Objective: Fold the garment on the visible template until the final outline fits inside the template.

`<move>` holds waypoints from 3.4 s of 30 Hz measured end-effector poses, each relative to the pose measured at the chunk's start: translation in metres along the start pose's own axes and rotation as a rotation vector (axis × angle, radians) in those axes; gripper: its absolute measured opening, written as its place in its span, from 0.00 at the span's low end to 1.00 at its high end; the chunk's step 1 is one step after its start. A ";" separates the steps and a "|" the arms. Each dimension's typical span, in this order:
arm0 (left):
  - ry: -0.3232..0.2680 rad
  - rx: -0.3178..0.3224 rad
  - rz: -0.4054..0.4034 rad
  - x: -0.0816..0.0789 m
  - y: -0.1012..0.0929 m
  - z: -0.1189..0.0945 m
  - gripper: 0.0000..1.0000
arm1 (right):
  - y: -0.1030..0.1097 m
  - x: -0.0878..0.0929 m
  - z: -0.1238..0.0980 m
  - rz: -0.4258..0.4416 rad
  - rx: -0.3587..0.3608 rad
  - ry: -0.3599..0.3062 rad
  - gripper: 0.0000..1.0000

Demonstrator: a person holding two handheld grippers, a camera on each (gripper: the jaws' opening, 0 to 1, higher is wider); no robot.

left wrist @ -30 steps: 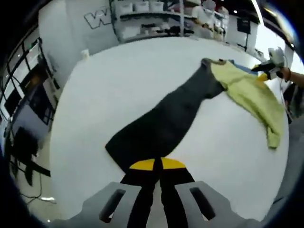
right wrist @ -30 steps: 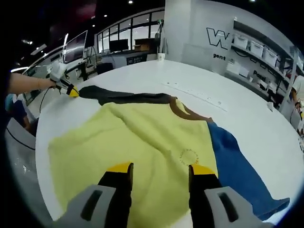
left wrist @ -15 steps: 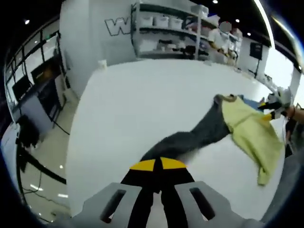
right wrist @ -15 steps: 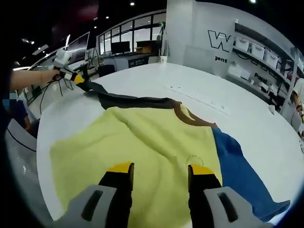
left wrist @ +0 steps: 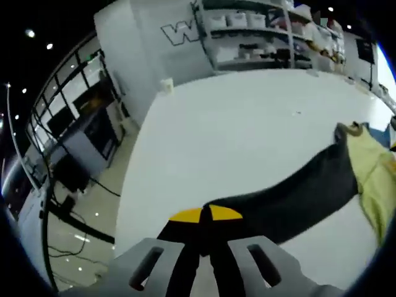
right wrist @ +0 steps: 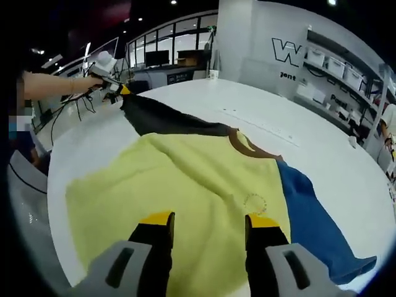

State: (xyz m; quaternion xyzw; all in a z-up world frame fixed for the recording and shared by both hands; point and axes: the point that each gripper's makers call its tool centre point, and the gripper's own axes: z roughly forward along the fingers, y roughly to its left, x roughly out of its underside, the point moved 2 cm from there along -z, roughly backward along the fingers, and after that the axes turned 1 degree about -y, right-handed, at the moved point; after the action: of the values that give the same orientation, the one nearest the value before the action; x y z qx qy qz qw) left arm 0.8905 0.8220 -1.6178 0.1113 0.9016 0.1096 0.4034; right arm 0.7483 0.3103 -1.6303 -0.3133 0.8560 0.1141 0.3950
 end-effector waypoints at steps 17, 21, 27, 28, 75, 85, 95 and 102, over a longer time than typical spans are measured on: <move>0.003 -0.006 0.055 0.022 -0.031 -0.014 0.28 | 0.002 0.009 -0.009 0.006 0.003 -0.009 0.47; -0.015 0.073 0.095 0.033 -0.062 -0.039 0.34 | 0.006 0.010 -0.014 -0.008 -0.004 -0.016 0.49; -0.020 0.124 0.094 0.041 -0.085 -0.062 0.40 | 0.005 0.010 -0.020 -0.011 -0.013 -0.021 0.53; -0.027 0.136 0.085 0.042 -0.087 -0.065 0.41 | 0.005 0.009 -0.022 -0.008 -0.016 -0.026 0.55; -0.019 0.633 0.050 0.081 -0.250 -0.180 0.36 | 0.042 0.073 -0.099 0.094 -0.077 0.002 0.62; 0.059 0.720 0.088 0.106 -0.281 -0.201 0.32 | 0.038 0.092 -0.111 0.144 -0.049 0.004 0.61; 0.126 0.761 0.068 0.126 -0.293 -0.198 0.18 | 0.033 0.112 -0.114 0.165 -0.023 0.033 0.61; 0.136 0.749 0.056 0.128 -0.293 -0.200 0.07 | 0.034 0.132 -0.117 0.222 -0.020 0.064 0.56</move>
State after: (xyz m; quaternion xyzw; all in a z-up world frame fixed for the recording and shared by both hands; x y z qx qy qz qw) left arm 0.6241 0.5585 -1.6620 0.2683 0.9004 -0.2094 0.2710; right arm 0.5913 0.2260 -1.6534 -0.2239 0.8966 0.1554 0.3491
